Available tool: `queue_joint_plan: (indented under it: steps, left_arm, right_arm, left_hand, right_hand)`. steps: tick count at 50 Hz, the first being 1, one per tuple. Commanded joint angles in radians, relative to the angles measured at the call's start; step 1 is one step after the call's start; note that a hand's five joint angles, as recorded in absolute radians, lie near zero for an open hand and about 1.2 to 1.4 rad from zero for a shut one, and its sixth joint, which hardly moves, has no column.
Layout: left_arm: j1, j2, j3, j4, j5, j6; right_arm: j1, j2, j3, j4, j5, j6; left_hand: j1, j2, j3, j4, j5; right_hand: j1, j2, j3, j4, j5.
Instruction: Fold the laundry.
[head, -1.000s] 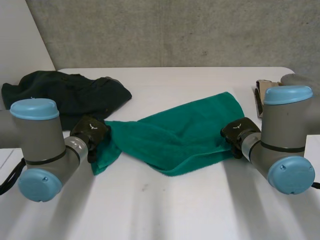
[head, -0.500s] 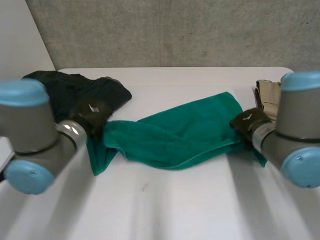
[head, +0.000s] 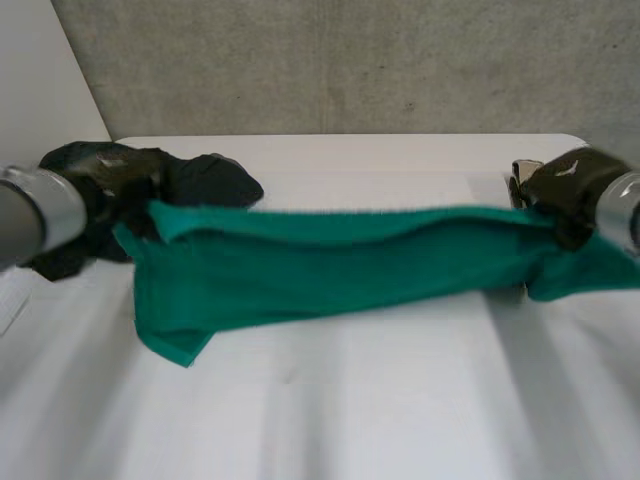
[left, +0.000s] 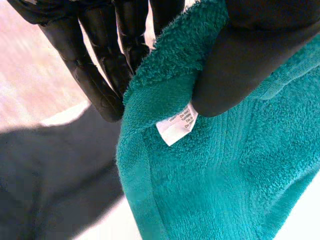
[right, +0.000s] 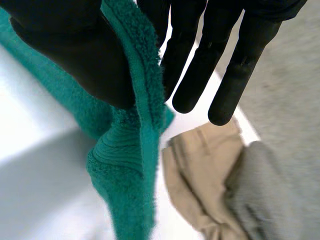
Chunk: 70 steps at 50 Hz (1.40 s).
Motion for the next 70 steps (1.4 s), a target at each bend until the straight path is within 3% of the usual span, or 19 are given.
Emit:
queue_joint_plan:
  steps: [1,7,14,21,28,33,38,45,49,52,56,62,70]
  left_arm:
    - [-0.062,-0.249,0.210,0.106,-0.067,-0.018]
    - [-0.073,-0.239,0.488,0.306,-0.128,-0.110]
    - [-0.079,-0.133,0.513,0.610,-0.148,-0.217]
    - [-0.084,-0.087,0.326,0.580,-0.133,-0.213]
    - [-0.039,-0.093,0.062,0.598,-0.121,-0.170]
    - [-0.033,-0.186,-0.101,0.607,-0.102,-0.047]
    - [-0.009,-0.283,-0.161,0.612,-0.102,0.100]
    - [0.004,-0.300,-0.165,0.603,-0.104,0.197]
    - [-0.001,-0.282,-0.176,0.609,-0.098,0.197]
    - [-0.002,-0.276,-0.182,0.611,-0.098,0.199]
    - [0.004,-0.263,-0.201,0.614,-0.093,0.202]
    - [0.016,-0.247,-0.208,0.620,-0.093,0.211]
    - [0.031,-0.224,-0.210,0.614,-0.089,0.206]
  right_arm:
    - [0.029,0.183,-0.108,-0.151,0.046,-0.013]
    - [0.034,0.265,-0.295,-0.510,0.160,-0.013]
    - [0.036,0.215,-0.298,-0.843,0.080,-0.002]
    - [0.031,0.143,-0.178,-0.834,-0.026,0.018]
    - [-0.013,0.083,0.007,-0.701,-0.113,0.066]
    - [-0.040,0.126,0.171,-0.560,-0.257,0.049]
    - [-0.061,0.215,0.254,-0.530,-0.332,-0.023]
    - [-0.052,0.307,0.245,-0.529,-0.259,0.003]
    - [-0.041,0.286,0.236,-0.520,-0.190,0.108]
    - [-0.038,0.269,0.234,-0.509,-0.149,0.179]
    - [-0.038,0.249,0.230,-0.471,-0.086,0.280]
    - [-0.069,0.233,0.222,-0.417,0.017,0.441]
    - [-0.116,0.259,0.195,-0.360,0.076,0.527]
  left_hand:
    - [0.243,0.201,0.211,0.202,0.240]
    - [0.243,0.201,0.211,0.202,0.240]
    - [0.243,0.201,0.211,0.202,0.240]
    - [0.243,0.201,0.211,0.202,0.240]
    - [0.243,0.201,0.211,0.202,0.240]
    - [0.243,0.201,0.211,0.202,0.240]
    - [0.243,0.201,0.211,0.202,0.240]
    - [0.243,0.201,0.211,0.202,0.240]
    - [0.243,0.201,0.211,0.202,0.240]
    - [0.214,0.172,0.182,0.173,0.211]
    - [0.214,0.172,0.182,0.173,0.211]
    - [0.237,0.195,0.205,0.196,0.234]
    - [0.243,0.201,0.211,0.202,0.240]
  right_hand:
    - [0.264,0.214,0.206,0.202,0.199]
    - [0.264,0.214,0.206,0.202,0.199]
    - [0.264,0.214,0.206,0.202,0.199]
    - [0.264,0.214,0.206,0.202,0.199]
    - [0.264,0.214,0.206,0.202,0.199]
    - [0.264,0.214,0.206,0.202,0.199]
    - [0.264,0.214,0.206,0.202,0.199]
    - [0.264,0.214,0.206,0.202,0.199]
    - [-0.043,-0.094,-0.102,-0.106,-0.109]
    - [-0.085,-0.136,-0.144,-0.148,-0.151]
    - [-0.326,-0.377,-0.385,-0.388,-0.392]
    - [-0.362,-0.412,-0.420,-0.424,-0.427]
    - [-0.341,-0.392,-0.400,-0.403,-0.407]
